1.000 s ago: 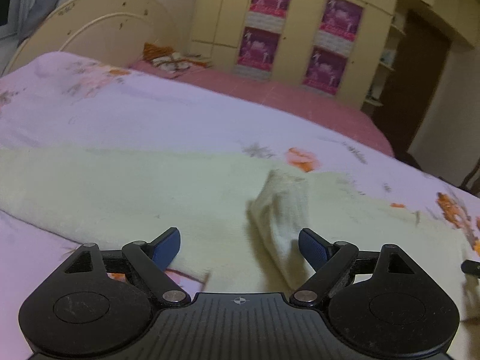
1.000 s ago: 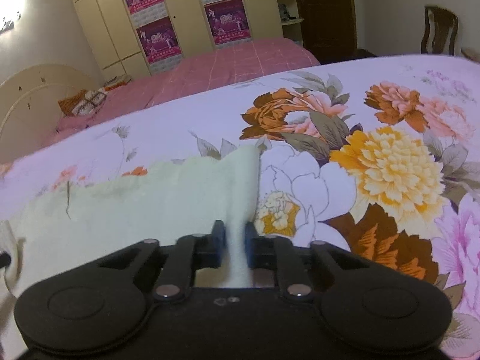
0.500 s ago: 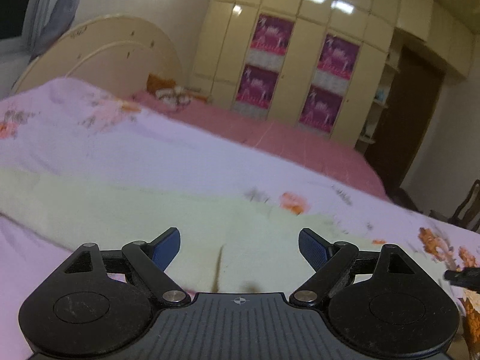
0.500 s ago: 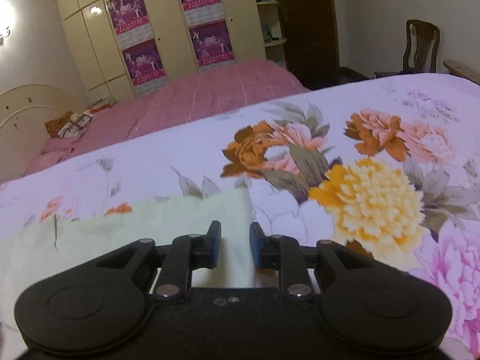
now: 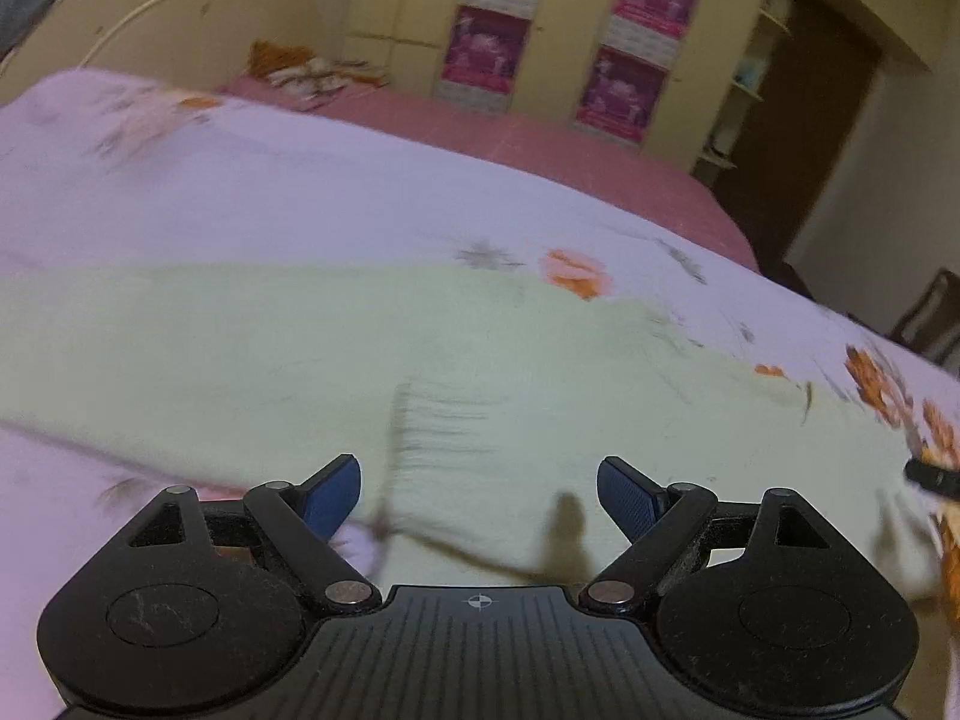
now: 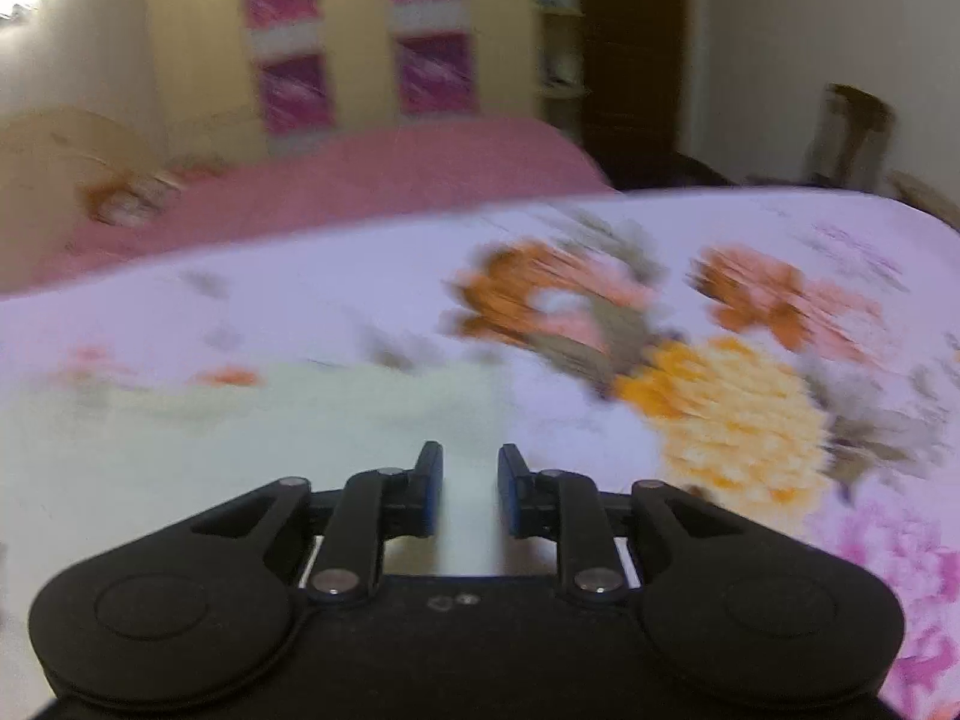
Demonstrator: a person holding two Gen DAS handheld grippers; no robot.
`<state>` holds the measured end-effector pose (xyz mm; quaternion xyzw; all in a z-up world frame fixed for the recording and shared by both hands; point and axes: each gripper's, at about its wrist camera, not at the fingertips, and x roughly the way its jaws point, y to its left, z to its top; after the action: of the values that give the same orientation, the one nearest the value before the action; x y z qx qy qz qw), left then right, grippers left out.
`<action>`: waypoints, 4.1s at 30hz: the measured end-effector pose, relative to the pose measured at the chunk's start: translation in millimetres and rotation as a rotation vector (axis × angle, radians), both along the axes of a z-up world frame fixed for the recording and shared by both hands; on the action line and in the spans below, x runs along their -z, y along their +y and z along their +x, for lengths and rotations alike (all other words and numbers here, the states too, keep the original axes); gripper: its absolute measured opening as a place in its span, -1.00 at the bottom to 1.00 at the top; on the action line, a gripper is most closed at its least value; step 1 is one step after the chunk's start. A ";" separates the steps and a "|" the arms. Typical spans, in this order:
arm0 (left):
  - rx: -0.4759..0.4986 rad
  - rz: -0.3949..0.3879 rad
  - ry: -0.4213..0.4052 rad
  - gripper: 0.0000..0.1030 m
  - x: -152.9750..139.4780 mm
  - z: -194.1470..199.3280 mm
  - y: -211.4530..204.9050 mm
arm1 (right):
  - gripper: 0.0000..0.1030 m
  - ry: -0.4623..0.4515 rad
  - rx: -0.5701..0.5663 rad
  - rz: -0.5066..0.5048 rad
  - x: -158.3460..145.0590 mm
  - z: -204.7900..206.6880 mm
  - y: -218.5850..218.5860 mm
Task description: Fold small clothes
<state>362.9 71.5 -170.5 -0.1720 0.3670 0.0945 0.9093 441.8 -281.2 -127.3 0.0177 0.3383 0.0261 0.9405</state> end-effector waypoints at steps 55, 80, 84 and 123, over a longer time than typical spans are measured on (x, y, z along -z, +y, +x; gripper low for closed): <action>0.343 -0.171 -0.141 -0.92 -3.8 100.7 -18.4 | -0.14 0.056 -0.170 0.209 -3.8 -57.7 104.9; 0.068 0.124 -0.035 0.95 8.2 11.3 70.9 | 0.12 0.051 -0.331 -0.016 20.0 -55.4 162.9; 0.090 0.136 -0.018 0.95 20.9 18.8 63.6 | -0.70 0.043 -0.335 -0.006 22.0 -54.8 166.0; -0.005 0.160 -0.004 0.95 45.9 36.5 52.6 | -0.33 -0.020 -0.014 -0.046 7.3 -24.2 75.0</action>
<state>399.4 124.0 -216.4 -0.1000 0.3562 0.1254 0.9205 417.6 -206.2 -134.6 -0.0064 0.3297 0.0250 0.9437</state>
